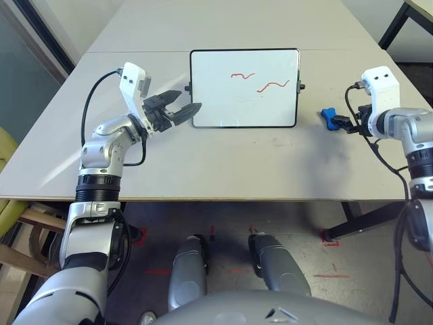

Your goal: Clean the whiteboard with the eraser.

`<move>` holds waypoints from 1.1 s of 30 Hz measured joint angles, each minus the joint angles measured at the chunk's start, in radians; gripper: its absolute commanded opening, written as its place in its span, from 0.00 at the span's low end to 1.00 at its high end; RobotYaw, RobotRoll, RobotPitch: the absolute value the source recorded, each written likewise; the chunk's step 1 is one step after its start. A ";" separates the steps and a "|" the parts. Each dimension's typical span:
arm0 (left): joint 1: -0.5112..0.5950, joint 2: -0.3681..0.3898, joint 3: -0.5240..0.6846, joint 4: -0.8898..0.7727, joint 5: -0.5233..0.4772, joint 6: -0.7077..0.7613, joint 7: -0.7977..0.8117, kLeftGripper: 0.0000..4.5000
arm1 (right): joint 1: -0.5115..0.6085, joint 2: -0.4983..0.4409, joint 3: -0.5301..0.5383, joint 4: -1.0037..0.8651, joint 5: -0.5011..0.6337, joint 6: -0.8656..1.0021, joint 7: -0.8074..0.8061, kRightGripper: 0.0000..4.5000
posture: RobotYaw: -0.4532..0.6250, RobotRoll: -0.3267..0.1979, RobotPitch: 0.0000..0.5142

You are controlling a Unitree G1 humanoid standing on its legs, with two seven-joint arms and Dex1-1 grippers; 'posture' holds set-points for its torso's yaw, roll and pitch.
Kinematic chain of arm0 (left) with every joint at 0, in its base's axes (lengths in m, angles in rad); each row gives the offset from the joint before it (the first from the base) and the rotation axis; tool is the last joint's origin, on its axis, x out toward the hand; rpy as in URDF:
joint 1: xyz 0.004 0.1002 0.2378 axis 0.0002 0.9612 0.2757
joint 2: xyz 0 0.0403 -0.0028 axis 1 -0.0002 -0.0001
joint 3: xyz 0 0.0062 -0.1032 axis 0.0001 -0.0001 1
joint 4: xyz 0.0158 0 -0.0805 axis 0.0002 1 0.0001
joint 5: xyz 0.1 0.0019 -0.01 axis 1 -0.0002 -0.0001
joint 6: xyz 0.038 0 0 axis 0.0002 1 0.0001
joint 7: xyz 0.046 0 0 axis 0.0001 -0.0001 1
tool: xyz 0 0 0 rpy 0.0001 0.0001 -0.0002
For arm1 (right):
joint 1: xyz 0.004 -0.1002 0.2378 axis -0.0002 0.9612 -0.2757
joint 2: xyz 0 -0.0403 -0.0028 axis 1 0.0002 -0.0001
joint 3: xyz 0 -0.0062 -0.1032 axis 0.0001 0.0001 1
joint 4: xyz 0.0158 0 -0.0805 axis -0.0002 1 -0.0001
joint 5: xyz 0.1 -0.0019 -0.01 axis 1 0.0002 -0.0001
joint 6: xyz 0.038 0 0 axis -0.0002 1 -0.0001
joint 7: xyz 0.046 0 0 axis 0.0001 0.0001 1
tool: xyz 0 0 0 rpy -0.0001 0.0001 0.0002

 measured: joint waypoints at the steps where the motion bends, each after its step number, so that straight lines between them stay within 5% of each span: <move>1: 0.000 0.000 0.000 -0.001 0.000 0.000 0.000 1.00 | -0.012 0.007 0.000 0.017 -0.002 -0.008 0.000 1.00 | 0.25 0.62 0.23; 22: 0.029 0.005 0.008 -0.044 -0.001 0.012 0.016 1.00 | -0.129 0.054 0.018 0.334 -0.080 -0.135 0.009 1.00 | 0.28 0.62 0.23; 33: 0.032 0.009 0.008 -0.051 -0.001 0.016 0.019 1.00 | -0.136 0.060 0.017 0.347 -0.083 -0.136 0.020 0.14 | 0.27 0.62 0.24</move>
